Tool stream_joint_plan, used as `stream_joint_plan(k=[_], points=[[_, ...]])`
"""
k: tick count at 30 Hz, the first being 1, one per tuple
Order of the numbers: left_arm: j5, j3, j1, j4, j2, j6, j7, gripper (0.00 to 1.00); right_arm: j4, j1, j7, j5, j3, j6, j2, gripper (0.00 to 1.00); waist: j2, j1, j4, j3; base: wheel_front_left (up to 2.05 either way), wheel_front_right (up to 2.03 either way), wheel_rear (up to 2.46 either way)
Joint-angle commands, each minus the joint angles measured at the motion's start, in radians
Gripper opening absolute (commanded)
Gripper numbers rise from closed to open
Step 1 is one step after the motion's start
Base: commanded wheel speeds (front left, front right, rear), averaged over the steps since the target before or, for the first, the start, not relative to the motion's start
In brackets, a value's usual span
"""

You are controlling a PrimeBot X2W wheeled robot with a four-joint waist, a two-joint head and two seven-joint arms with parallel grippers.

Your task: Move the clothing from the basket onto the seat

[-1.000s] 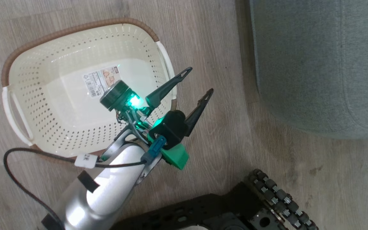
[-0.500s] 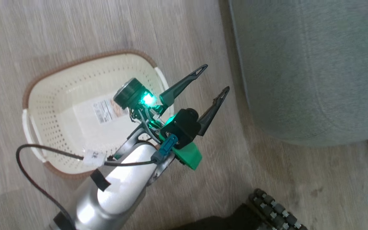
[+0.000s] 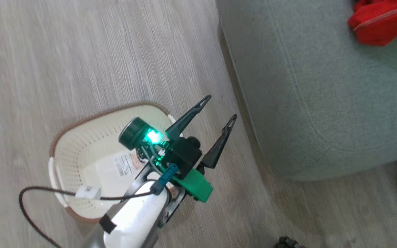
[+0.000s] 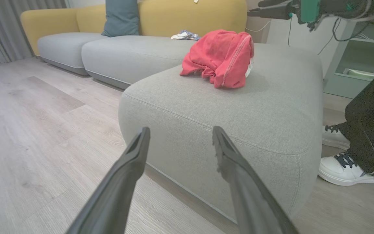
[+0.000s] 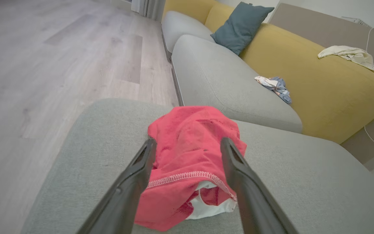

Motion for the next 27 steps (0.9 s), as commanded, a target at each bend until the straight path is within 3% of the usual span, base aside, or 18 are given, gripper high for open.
stream_joint_plan(k=[1, 9, 15, 20, 27], points=[[-0.006, 0.037, 0.006, -0.039, -0.008, 0.007, -0.005, 1.00, -0.047, 0.045, -0.004, 0.010, -0.010, 0.000, -0.026, 1.00, -0.0001, 0.0001, 0.005, -0.056, 0.00, 0.00, 0.00], [-0.025, 0.116, 0.105, -0.067, -0.018, -0.001, -0.005, 1.00, -0.438, 0.316, -0.004, 0.056, -0.168, 0.000, 0.035, 1.00, -0.0001, 0.0001, 0.074, -0.173, 0.00, 0.00, 0.00], [-0.042, 0.204, 0.177, -0.095, -0.021, 0.011, -0.005, 1.00, -0.673, 0.516, -0.004, 0.038, -0.252, 0.000, 0.142, 1.00, -0.0001, 0.0001, 0.162, -0.237, 0.00, 0.00, 0.00], [-0.060, 0.281, 0.224, -0.114, -0.022, 0.026, -0.005, 1.00, -0.796, 0.629, -0.004, 0.021, -0.262, 0.000, 0.238, 1.00, -0.0001, 0.0001, 0.232, -0.272, 0.00, 0.00, 0.00], [-0.134, 0.365, 0.281, -0.142, -0.023, 0.069, -0.005, 1.00, -0.875, 0.761, -0.004, 0.006, -0.280, 0.000, 0.366, 1.00, -0.0001, 0.0001, 0.316, -0.311, 0.00, 0.00, 0.00]])
